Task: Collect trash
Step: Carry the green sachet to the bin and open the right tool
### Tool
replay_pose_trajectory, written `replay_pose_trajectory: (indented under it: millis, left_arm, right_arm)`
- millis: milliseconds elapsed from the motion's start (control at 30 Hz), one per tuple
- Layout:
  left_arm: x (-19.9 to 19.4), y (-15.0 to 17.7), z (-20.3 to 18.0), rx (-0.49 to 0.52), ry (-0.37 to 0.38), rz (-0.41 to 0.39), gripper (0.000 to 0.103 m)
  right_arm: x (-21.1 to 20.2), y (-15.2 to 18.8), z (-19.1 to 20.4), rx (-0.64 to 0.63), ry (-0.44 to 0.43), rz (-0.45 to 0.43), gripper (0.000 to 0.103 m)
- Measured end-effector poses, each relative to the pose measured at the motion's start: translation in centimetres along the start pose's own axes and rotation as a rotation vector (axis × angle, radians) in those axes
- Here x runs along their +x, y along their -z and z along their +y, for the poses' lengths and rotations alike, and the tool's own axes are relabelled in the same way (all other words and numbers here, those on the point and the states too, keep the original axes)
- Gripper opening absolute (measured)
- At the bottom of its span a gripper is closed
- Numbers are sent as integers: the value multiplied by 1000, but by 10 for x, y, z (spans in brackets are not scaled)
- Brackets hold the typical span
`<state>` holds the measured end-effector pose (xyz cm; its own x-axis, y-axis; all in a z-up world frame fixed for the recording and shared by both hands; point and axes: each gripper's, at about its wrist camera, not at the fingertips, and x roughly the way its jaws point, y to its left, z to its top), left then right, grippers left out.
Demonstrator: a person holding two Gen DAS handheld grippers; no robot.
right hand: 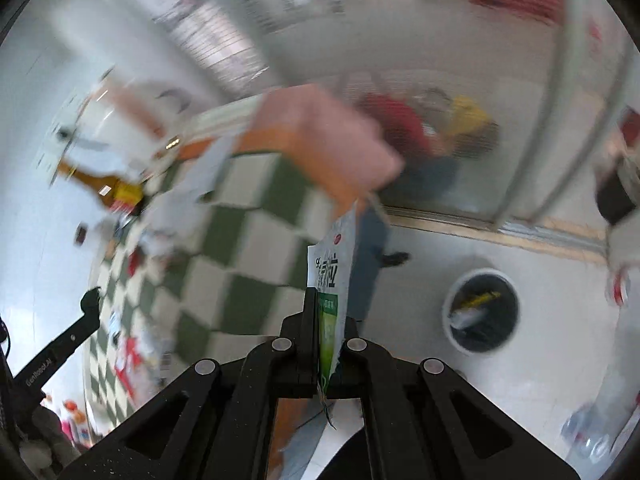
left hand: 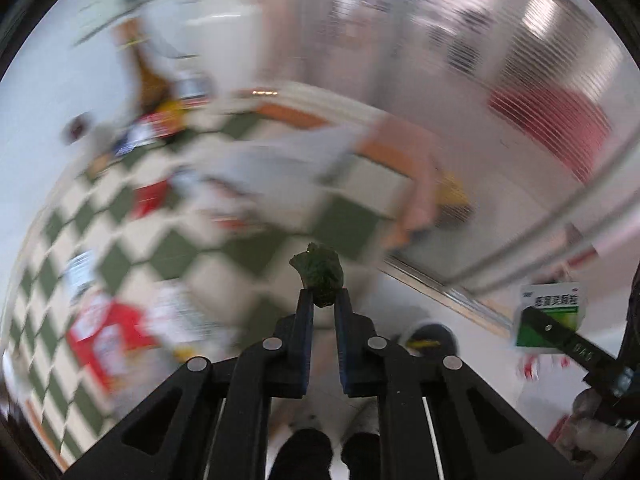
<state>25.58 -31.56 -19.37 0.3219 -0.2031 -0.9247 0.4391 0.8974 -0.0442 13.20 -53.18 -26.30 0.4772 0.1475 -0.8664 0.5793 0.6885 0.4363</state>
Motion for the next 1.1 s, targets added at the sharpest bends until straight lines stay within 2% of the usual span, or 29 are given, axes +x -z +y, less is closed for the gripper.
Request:
replay_pose_trajectory:
  millis: [167,267,367,400,500,567,633,700,767,833,867,900,933,967,1000,1100]
  left_arm:
    - [64,7,-118,147,141,98,8]
    - [130,28,-180,207,228,210,8]
    - [216,60,-227,228,302,348,8]
    - [257,75,-240,219,321,411,8]
    - [360,115,-261,184,373,577,8]
    - [428,145,-274,174,369,671,8]
    - [492,173,-283,202,329,745,8]
    - [538,192,-290,237,291,790,9]
    - [561,206,-295,269,266,795,9]
    - [578,215,-299,309,217,783,23]
    - [581,215,-296,321,199,765,55]
    - [583,214,-296,331,183,742,89]
    - [581,212,-296,336,170,717,97]
    - [577,211,-294,341,160,696,97]
    - [571,210,-292,350,143,679,97]
    - [554,206,-281,404,81,624,98]
  right_arm:
    - [1,7,-125,168,85,0,0]
    - [26,26,-201,269,126,35,0]
    - [77,48,-272,357,143,85,0]
    - [97,55,-292,379,138,104,0]
    - [169,79,-348,419,124,156,0]
    - [226,98,-388,455,106,191,0]
    - [269,114,-414,467,99,217,0]
    - [315,129,-435,467,101,255,0]
    - [348,141,-453,481,102,290,1]
    - [375,149,-466,481,116,326,1]
    - [386,153,-471,485,124,344,4]
    - [392,156,-473,487,124,351,13]
    - [394,157,-474,485,132,353,20]
    - [394,160,-473,483,138,353,39]
    - [393,160,-471,482,141,347,50]
    - [382,155,-463,465,155,334,65]
